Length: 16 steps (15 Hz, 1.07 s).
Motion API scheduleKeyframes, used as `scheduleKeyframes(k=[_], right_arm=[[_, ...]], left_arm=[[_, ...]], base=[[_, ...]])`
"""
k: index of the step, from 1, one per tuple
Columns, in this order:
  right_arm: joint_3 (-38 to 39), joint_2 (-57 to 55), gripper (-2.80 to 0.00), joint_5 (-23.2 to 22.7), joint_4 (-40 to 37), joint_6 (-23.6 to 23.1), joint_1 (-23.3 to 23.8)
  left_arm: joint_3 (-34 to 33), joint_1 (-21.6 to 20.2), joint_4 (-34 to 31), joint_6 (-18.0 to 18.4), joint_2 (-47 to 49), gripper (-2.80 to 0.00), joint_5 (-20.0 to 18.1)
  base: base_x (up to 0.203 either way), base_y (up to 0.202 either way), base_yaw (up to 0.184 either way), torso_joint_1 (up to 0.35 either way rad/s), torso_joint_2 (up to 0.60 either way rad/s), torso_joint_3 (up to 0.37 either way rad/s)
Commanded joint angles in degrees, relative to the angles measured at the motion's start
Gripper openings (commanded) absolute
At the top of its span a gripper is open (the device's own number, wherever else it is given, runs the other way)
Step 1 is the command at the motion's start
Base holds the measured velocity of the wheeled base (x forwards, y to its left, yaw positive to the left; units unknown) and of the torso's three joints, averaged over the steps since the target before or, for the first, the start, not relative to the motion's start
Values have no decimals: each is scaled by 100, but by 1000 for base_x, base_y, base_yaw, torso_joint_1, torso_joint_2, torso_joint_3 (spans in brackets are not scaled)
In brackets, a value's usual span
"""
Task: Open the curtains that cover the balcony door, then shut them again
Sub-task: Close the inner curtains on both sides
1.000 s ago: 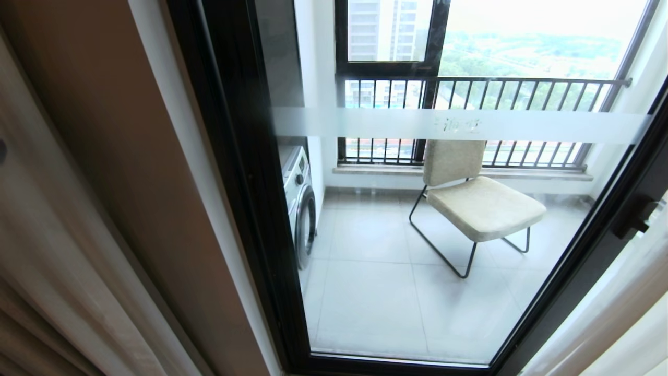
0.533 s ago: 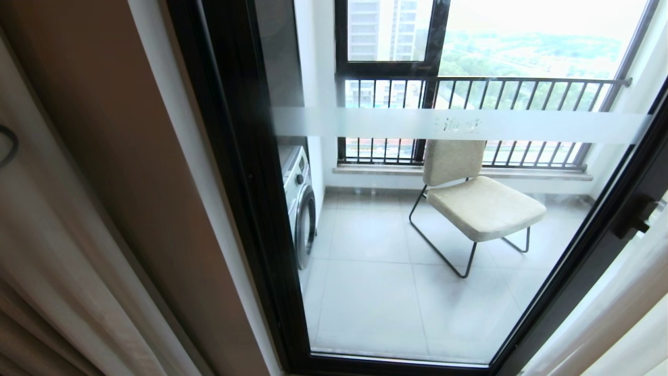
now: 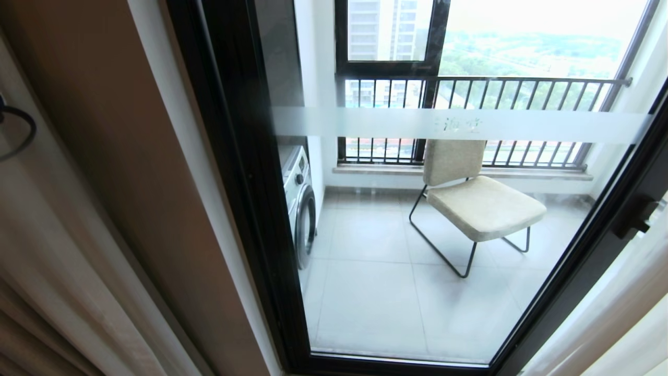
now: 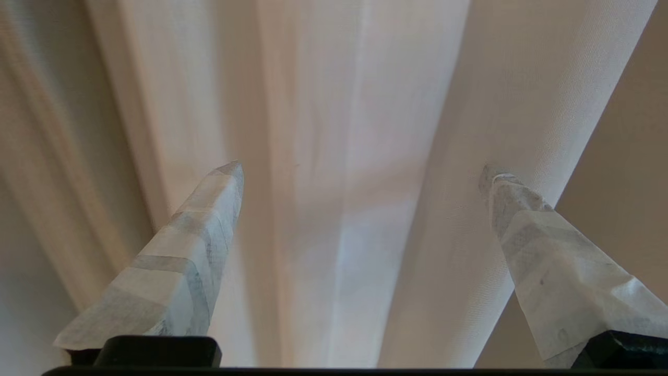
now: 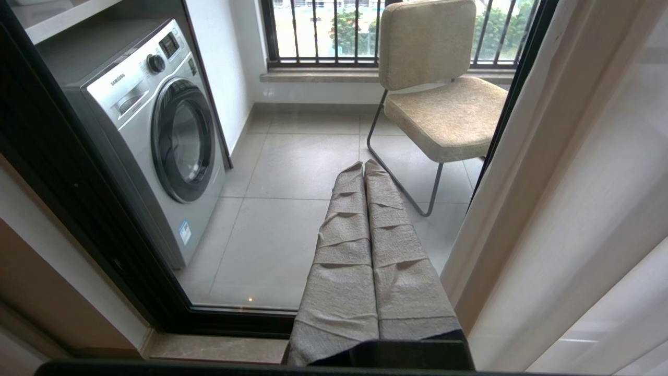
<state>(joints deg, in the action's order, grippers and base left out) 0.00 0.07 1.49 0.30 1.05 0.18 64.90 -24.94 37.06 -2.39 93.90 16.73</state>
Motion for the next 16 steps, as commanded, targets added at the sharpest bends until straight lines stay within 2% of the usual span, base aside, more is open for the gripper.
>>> scheduleKeyframes(k=[1,6,10,16], right_arm=[[0,-7,-280,1,5,1,-1],[0,-7,-280,1,5,1,-1],[0,-7,-280,1,5,1,6],[0,-7,-280,1,5,1,2]], left_arm=[[161,-11,87,-5,325,0,-71],[617,-174,459,-7,788,0,-259],[656,-309,477,-7,874,0,-292],[734,-327,496,-111,992,0,-547]], base=[[0,0,0,0,0,0],[0,0,0,0,0,0],[0,0,0,0,0,0],[0,0,0,0,0,0]])
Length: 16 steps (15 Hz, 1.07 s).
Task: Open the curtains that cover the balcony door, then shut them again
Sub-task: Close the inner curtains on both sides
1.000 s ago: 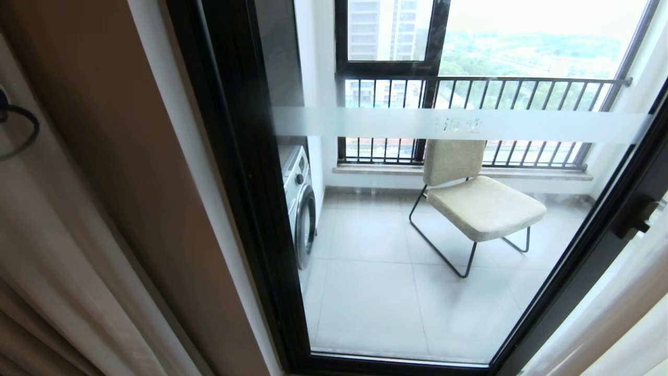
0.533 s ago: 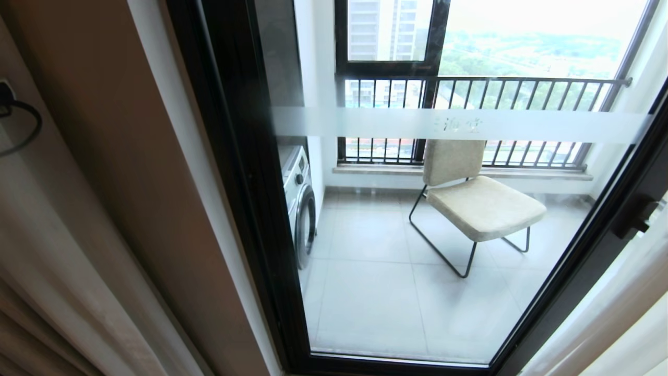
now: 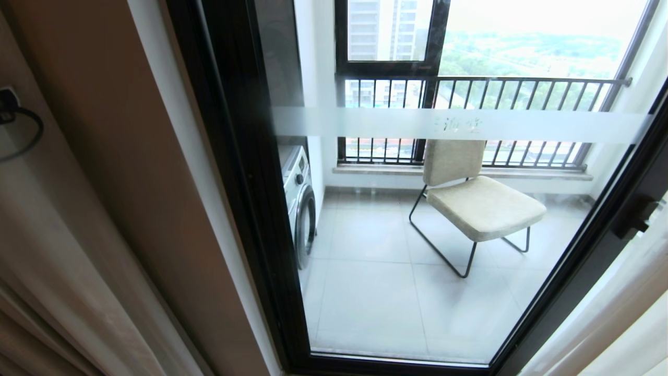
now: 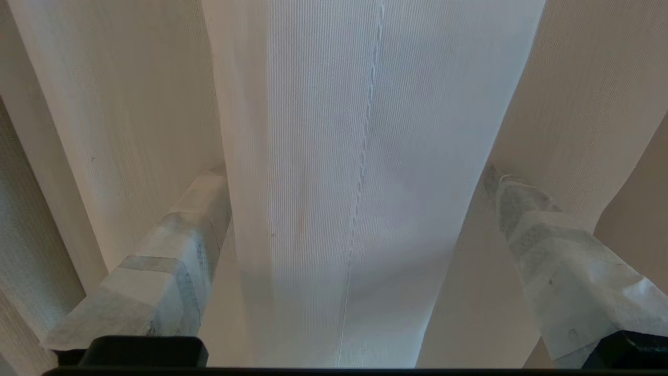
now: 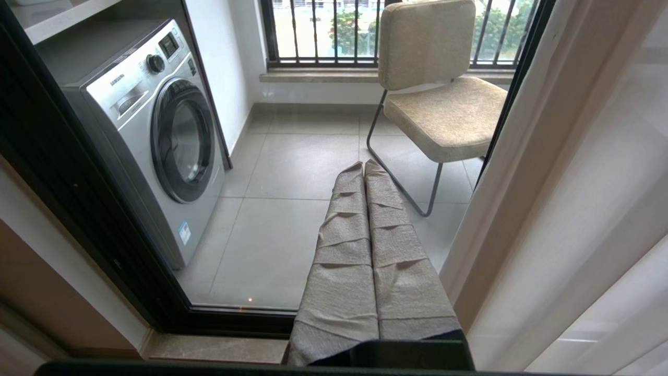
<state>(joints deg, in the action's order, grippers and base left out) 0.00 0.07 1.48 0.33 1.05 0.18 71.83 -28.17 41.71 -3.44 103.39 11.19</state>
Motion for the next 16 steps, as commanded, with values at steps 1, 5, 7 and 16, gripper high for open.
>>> scheduleKeyframes(k=[1,5,7,16], right_arm=[[0,-7,-280,2,2,1,-1],[0,-7,-280,2,2,1,-1],[0,-7,-280,2,2,1,-1],[0,-7,-280,2,2,1,-1]], left_arm=[[102,-4,127,-8,110,0,-1],[340,-9,414,-6,354,0,-101],[340,-13,443,-8,384,0,-170],[332,-13,444,-8,331,-280,-170]], base=[[0,0,0,0,0,0],[0,0,0,0,0,0],[0,0,0,0,0,0],[0,0,0,0,0,0]])
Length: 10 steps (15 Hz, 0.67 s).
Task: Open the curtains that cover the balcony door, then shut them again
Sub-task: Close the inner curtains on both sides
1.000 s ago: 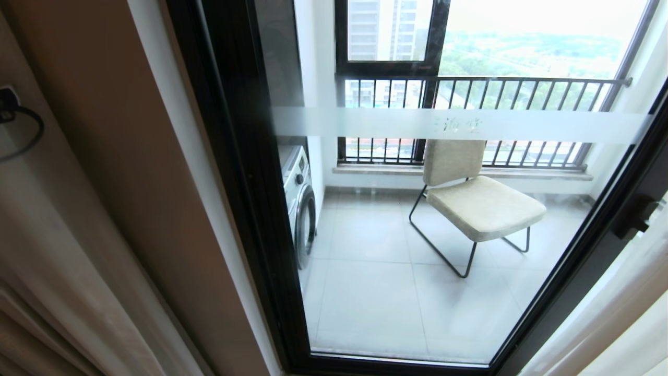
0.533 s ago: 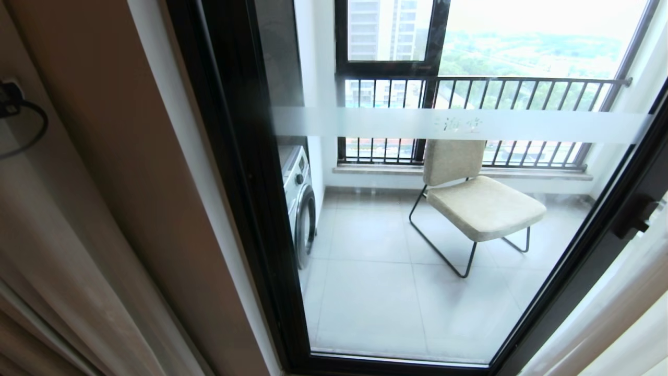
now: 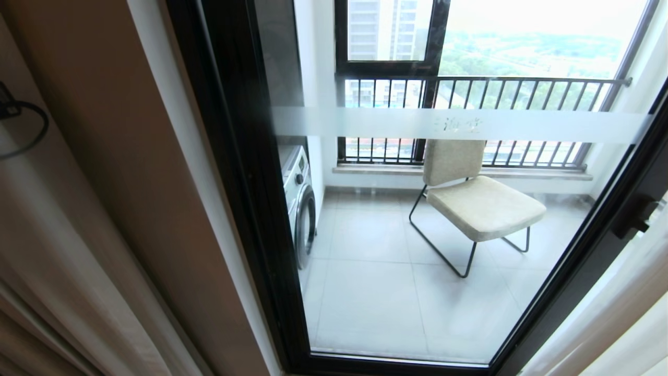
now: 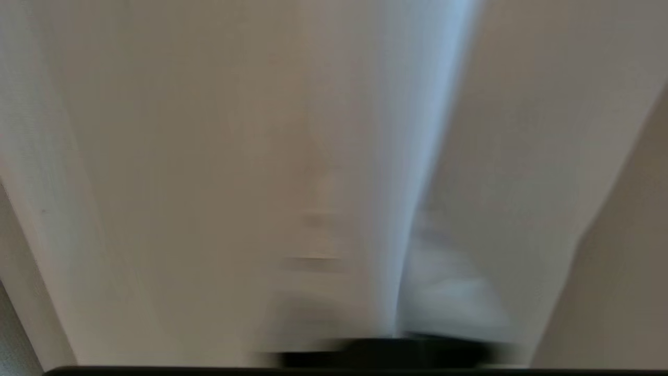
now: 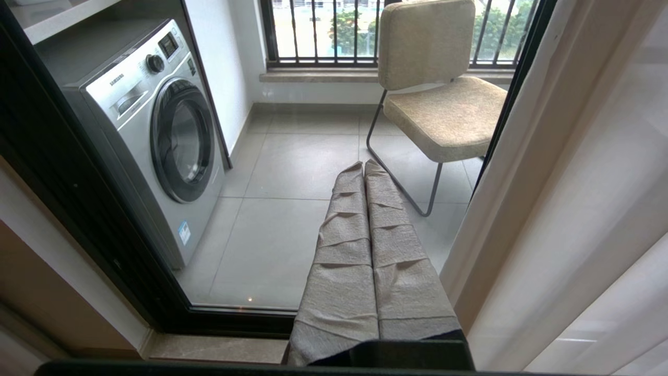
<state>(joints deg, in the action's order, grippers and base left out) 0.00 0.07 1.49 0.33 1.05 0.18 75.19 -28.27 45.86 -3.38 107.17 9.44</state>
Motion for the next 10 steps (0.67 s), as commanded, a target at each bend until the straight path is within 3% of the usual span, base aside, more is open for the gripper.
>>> scheduleKeyframes(k=[1,10], right_arm=[[0,-7,-280,1,2,1,-1],[0,-7,-280,1,2,1,-1]], left_arm=[[25,-3,21,-14,-69,-280,-2],[-89,261,2,-14,-626,-280,-4]], base=[[0,0,0,0,0,0],[0,0,0,0,0,0]])
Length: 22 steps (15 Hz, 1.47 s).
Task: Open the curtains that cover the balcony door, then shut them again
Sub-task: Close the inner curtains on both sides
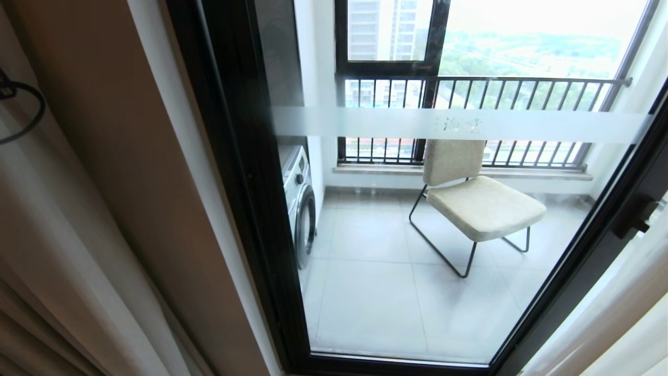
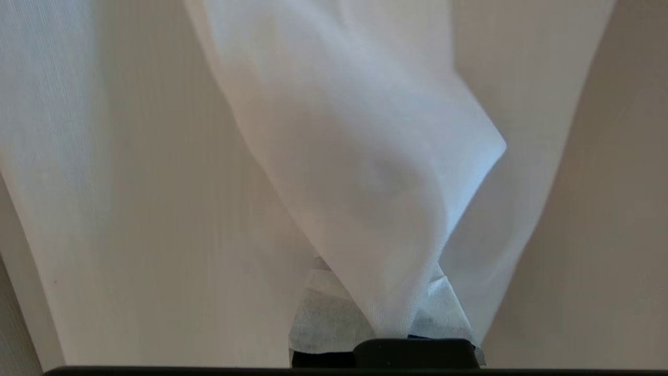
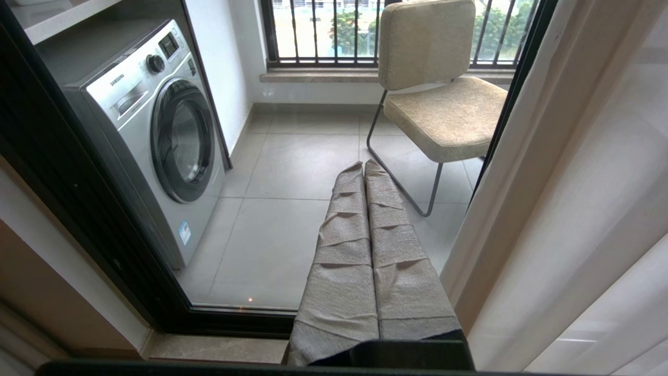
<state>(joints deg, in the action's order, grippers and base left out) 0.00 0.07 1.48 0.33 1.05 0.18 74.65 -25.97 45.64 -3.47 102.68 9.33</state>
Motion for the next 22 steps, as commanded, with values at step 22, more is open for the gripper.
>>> scheduleKeyframes(k=[22], right_arm=[[0,-7,-280,1,2,1,-1]], left_arm=[[-1343,2465,29,-74,-1822,-280,-330]], base=[[0,0,0,0,0,0]])
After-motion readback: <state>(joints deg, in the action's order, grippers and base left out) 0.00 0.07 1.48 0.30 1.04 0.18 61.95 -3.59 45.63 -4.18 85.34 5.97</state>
